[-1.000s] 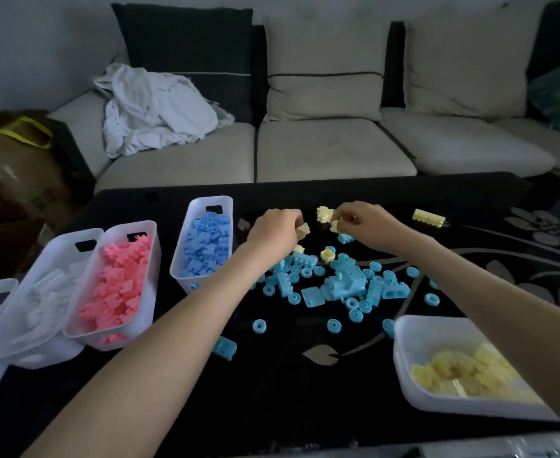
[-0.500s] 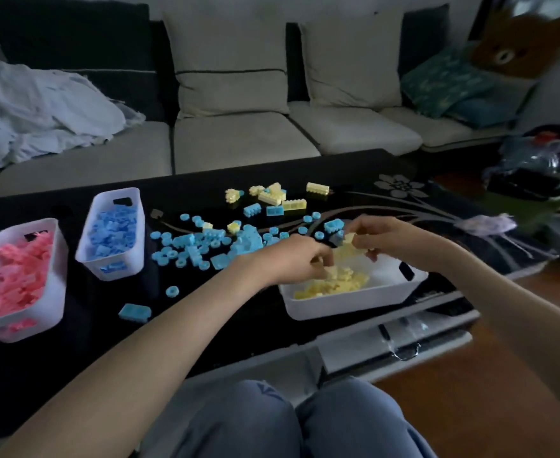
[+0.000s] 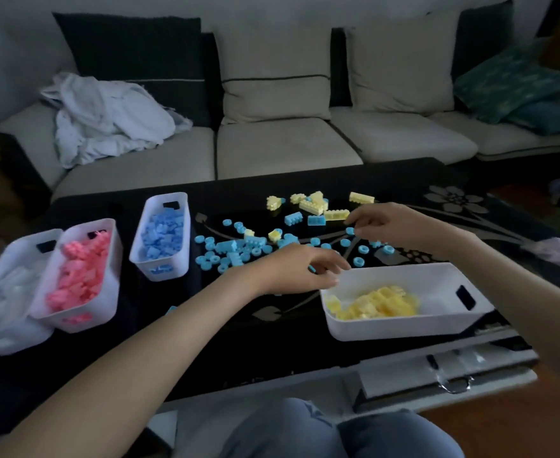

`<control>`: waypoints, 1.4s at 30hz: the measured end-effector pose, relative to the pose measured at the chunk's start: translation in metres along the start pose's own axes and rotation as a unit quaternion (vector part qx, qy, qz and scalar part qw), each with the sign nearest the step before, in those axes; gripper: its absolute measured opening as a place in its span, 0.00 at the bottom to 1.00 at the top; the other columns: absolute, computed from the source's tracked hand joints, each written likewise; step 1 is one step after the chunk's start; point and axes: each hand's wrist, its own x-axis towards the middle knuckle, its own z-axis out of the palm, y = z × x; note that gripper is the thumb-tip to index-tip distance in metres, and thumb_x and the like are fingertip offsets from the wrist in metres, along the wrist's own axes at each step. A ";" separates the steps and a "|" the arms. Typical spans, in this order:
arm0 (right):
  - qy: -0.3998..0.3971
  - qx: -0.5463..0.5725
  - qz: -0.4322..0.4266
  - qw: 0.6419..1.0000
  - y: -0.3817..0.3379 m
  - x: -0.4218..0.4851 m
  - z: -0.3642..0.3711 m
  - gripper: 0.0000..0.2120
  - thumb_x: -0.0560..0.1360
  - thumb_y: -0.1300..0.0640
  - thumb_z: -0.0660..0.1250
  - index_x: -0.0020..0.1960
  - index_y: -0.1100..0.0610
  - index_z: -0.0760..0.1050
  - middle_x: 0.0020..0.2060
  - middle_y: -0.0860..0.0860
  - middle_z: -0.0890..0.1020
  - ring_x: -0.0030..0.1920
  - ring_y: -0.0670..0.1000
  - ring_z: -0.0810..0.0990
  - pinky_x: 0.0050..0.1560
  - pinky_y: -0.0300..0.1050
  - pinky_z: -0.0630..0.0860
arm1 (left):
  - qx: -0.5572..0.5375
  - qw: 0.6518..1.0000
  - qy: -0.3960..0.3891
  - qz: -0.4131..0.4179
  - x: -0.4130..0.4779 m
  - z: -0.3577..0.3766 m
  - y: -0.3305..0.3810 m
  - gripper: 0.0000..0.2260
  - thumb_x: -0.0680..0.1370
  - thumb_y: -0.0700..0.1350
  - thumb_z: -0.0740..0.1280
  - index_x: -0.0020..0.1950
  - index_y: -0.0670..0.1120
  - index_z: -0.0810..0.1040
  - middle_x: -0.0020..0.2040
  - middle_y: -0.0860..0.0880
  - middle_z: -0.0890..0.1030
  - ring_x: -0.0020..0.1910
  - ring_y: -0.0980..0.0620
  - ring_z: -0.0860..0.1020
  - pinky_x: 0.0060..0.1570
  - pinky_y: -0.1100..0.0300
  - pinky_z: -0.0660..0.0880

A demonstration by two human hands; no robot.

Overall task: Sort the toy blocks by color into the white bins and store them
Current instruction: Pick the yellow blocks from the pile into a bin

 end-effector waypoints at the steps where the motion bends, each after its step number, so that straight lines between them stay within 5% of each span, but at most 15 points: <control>1: -0.005 -0.006 -0.005 1.000 -0.005 0.012 0.004 0.12 0.77 0.56 0.64 0.60 0.49 0.73 0.48 0.43 0.79 0.48 0.44 0.78 0.45 0.33 0.71 | -0.021 1.000 0.012 0.010 -0.002 -0.001 -0.004 0.11 0.79 0.48 0.64 0.60 0.58 0.77 0.57 0.61 0.79 0.55 0.65 0.76 0.58 0.65 0.73; 4: -0.025 -0.021 -0.020 0.999 -0.020 0.049 0.026 0.13 0.78 0.57 0.63 0.62 0.51 0.72 0.52 0.48 0.78 0.49 0.47 0.78 0.47 0.38 0.73 | -0.062 0.991 0.114 -0.003 -0.002 -0.012 -0.029 0.09 0.79 0.46 0.64 0.56 0.55 0.80 0.54 0.60 0.81 0.53 0.61 0.78 0.57 0.62 0.75; 8: -0.073 -0.071 -0.042 0.994 -0.036 0.099 0.059 0.20 0.78 0.61 0.59 0.69 0.51 0.68 0.60 0.50 0.75 0.50 0.46 0.74 0.46 0.36 0.68 | 0.044 0.963 0.237 -0.121 0.010 -0.039 -0.086 0.12 0.81 0.43 0.58 0.60 0.52 0.77 0.55 0.51 0.80 0.45 0.47 0.80 0.48 0.51 0.78; 14: -0.115 -0.165 -0.047 0.978 -0.037 0.164 0.097 0.21 0.78 0.58 0.60 0.71 0.50 0.66 0.65 0.52 0.73 0.65 0.52 0.71 0.62 0.46 0.67 | 0.148 0.942 0.221 -0.206 0.042 -0.061 -0.132 0.18 0.80 0.39 0.57 0.69 0.51 0.70 0.62 0.46 0.73 0.56 0.46 0.74 0.52 0.53 0.74; 20: -0.105 -0.212 -0.073 0.969 -0.030 0.193 0.106 0.12 0.76 0.52 0.64 0.59 0.53 0.74 0.56 0.49 0.77 0.58 0.50 0.74 0.54 0.45 0.63 | 0.244 0.928 0.096 -0.266 0.074 -0.072 -0.135 0.13 0.80 0.47 0.60 0.64 0.49 0.74 0.59 0.46 0.77 0.56 0.45 0.76 0.56 0.53 0.72; 29: 0.017 0.017 0.008 1.000 0.001 0.188 0.051 0.07 0.78 0.56 0.57 0.53 0.54 0.72 0.42 0.51 0.77 0.42 0.51 0.77 0.46 0.48 0.76 | 0.147 0.948 0.148 -0.240 0.096 -0.094 -0.131 0.08 0.76 0.41 0.65 0.54 0.50 0.76 0.49 0.53 0.75 0.53 0.50 0.74 0.61 0.51 0.69; 34: 0.054 -0.019 0.120 0.991 0.045 0.190 0.036 0.13 0.81 0.53 0.53 0.51 0.62 0.70 0.45 0.56 0.75 0.44 0.55 0.75 0.44 0.50 0.72 | 0.031 0.960 0.202 -0.189 0.118 -0.091 -0.124 0.07 0.75 0.40 0.65 0.51 0.47 0.79 0.47 0.54 0.76 0.41 0.57 0.73 0.33 0.67 0.68; 39: 0.012 -0.095 0.083 0.992 0.073 0.188 0.040 0.12 0.80 0.60 0.54 0.61 0.57 0.69 0.57 0.54 0.74 0.51 0.53 0.74 0.49 0.46 0.71 | 0.011 0.949 0.220 -0.225 0.137 -0.083 -0.128 0.09 0.75 0.39 0.60 0.50 0.40 0.78 0.49 0.46 0.79 0.40 0.52 0.74 0.37 0.61 0.70; 42: -0.047 -0.183 0.086 0.978 0.082 0.188 0.043 0.17 0.78 0.55 0.61 0.66 0.56 0.68 0.61 0.54 0.71 0.61 0.55 0.71 0.58 0.48 0.70 | 0.009 0.951 0.222 -0.214 0.144 -0.076 -0.125 0.06 0.75 0.39 0.59 0.45 0.40 0.75 0.44 0.46 0.76 0.38 0.51 0.71 0.34 0.61 0.66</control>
